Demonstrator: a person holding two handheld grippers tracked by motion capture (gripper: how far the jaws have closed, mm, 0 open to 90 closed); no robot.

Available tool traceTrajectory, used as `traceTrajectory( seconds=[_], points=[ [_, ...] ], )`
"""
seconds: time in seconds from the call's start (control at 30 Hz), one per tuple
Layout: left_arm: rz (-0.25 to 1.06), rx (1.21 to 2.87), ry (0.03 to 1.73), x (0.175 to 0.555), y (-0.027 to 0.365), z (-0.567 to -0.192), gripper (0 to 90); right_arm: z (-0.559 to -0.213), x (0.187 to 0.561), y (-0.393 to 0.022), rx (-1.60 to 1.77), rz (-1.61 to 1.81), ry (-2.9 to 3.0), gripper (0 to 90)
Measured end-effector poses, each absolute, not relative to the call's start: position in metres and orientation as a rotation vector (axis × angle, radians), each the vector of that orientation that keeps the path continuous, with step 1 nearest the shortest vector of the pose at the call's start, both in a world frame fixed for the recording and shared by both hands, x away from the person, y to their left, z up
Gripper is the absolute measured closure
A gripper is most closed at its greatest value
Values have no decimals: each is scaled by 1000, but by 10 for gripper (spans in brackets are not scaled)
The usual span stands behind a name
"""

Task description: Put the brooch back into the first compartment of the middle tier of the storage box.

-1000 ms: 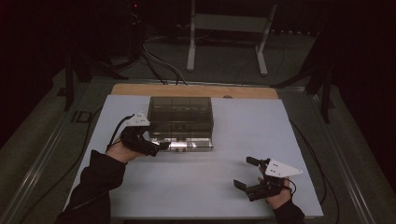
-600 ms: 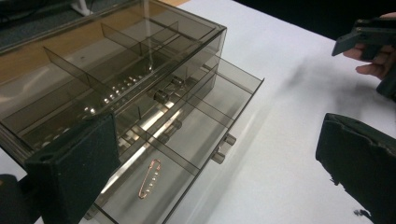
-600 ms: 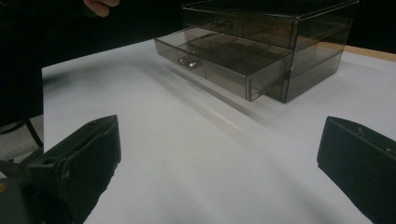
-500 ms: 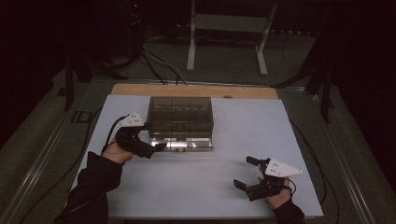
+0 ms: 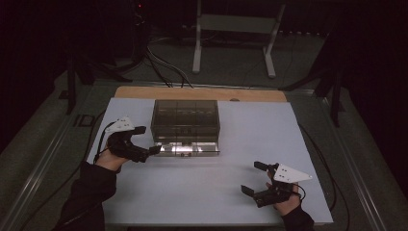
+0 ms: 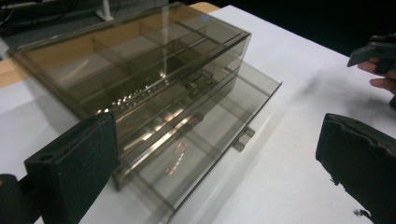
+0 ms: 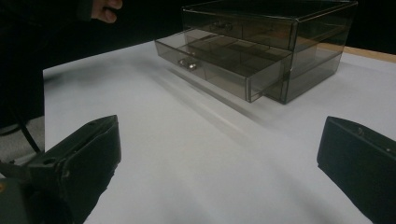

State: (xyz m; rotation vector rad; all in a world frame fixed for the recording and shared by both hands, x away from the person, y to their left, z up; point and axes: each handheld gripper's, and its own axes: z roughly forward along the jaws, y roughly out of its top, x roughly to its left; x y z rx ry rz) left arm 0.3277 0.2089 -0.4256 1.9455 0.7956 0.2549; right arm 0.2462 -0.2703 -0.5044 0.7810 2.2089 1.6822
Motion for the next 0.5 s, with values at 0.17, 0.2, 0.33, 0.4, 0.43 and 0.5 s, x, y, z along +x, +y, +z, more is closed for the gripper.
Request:
traceTrajectory(
  seconds=[0.17, 0.2, 0.33, 0.4, 0.43, 0.5],
  points=[
    [265, 1940, 810, 322, 216, -430, 3, -504, 246, -269, 775, 1679, 2211, 0],
    [263, 1938, 813, 321, 218, -430, 3, -504, 246, -269, 779, 1680, 2210, 0],
    [271, 1921, 820, 315, 222, -436, 3, -504, 246, -269, 777, 1675, 2211, 0],
    [263, 1908, 825, 312, 224, -440, 3, -505, 247, -269, 782, 1679, 2214, 0],
    [260, 1906, 824, 311, 224, -442, 3, -505, 246, -269, 781, 1676, 2215, 0],
    [247, 1907, 822, 309, 226, -448, 3, -505, 246, -269, 776, 1676, 2213, 0]
  ],
)
